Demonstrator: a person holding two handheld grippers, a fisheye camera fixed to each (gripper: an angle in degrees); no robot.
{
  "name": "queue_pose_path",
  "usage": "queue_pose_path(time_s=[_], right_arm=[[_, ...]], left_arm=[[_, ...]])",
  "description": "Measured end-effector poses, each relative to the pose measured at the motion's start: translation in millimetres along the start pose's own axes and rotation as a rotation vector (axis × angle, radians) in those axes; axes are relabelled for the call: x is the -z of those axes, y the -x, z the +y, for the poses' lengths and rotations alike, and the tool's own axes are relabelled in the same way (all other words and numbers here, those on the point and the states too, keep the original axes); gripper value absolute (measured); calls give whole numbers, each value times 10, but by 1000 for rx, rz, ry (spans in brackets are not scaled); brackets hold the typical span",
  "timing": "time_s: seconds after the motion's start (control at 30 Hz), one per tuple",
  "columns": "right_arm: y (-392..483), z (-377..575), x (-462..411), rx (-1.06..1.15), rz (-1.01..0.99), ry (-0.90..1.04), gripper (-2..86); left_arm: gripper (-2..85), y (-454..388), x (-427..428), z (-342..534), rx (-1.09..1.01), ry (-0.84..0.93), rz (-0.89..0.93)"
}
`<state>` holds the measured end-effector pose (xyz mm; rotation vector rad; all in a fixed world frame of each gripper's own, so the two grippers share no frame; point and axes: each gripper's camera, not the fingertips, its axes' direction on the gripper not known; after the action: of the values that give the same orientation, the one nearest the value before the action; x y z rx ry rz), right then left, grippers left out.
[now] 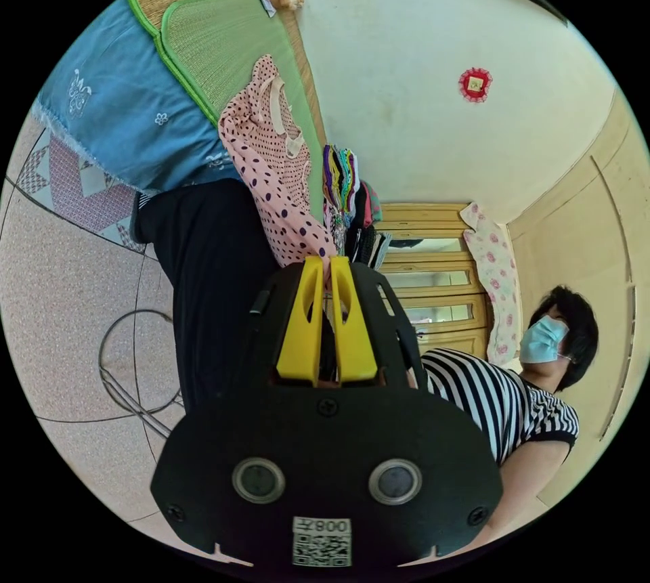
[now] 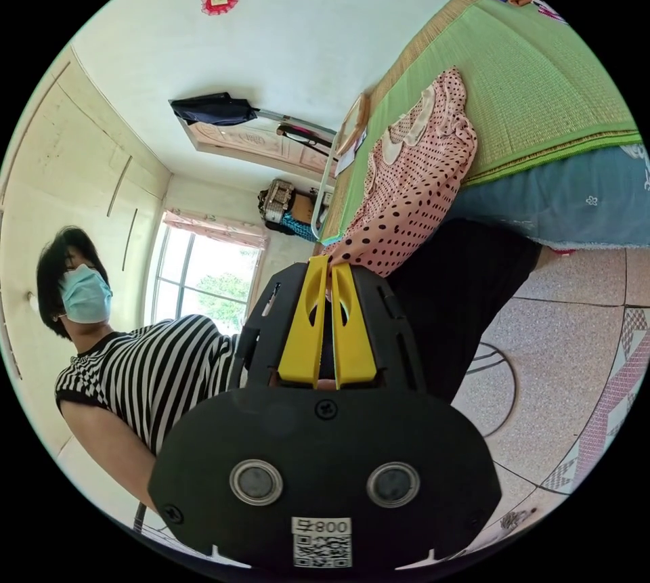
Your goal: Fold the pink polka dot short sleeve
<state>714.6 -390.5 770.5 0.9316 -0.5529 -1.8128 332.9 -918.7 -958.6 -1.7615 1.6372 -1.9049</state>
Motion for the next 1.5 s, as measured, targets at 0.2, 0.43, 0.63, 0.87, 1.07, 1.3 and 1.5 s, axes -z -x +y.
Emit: queue_pose_path(time_s=[0.2, 0.43, 0.63, 0.87, 1.07, 1.3, 1.5], right_arm=[[79, 289, 138, 27, -15, 6, 1], [129, 505, 327, 47, -13, -4, 2], [70, 438, 470, 56, -31, -39, 2], [49, 95, 579, 88, -64, -79, 1], [7, -435, 590, 107, -78, -93, 1], [-76, -1328, 608, 112, -39, -95, 2], [-359, -2150, 531, 58, -11, -86, 2]], left_arm=[[15, -35, 117, 127, -34, -9, 27], [15, -79, 128, 74, -79, -23, 47], [16, -89, -28, -272, -124, -37, 71], [16, -78, -243, -849, -170, -58, 78], [15, -18, -550, -1537, -201, -75, 67], [15, 114, -1042, -2482, -223, -83, 53], [14, 450, -1584, -3387, -184, -85, 34]])
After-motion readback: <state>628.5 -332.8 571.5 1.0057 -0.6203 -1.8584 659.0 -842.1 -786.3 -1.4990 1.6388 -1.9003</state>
